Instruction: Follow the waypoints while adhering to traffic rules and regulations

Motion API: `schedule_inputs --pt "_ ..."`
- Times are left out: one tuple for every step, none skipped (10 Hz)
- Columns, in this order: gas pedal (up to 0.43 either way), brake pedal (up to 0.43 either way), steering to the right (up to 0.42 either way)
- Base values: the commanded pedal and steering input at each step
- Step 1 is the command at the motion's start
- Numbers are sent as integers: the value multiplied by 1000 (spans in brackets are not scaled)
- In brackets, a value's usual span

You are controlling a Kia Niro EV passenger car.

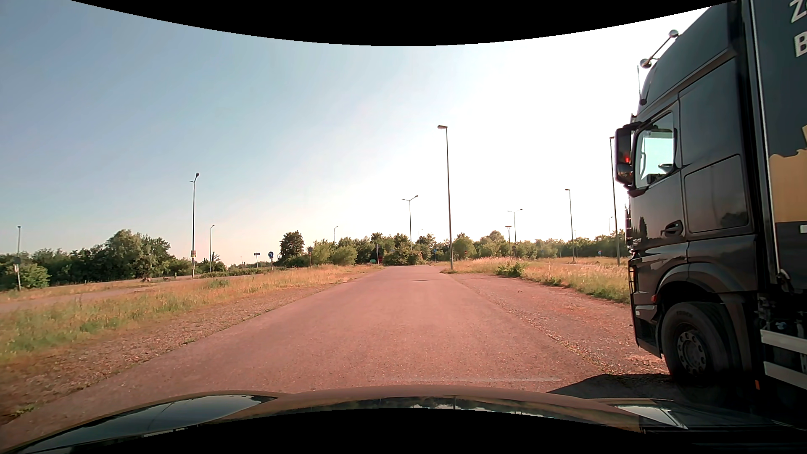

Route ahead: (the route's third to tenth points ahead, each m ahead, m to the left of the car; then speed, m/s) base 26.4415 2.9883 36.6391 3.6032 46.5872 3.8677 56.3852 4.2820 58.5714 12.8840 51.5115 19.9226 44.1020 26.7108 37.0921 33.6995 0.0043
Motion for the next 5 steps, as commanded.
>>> schedule_inputs --pt "0 543 -8" --pt "0 543 -8" --pt "0 543 -8" --pt "0 543 -8" --pt "0 543 -8"
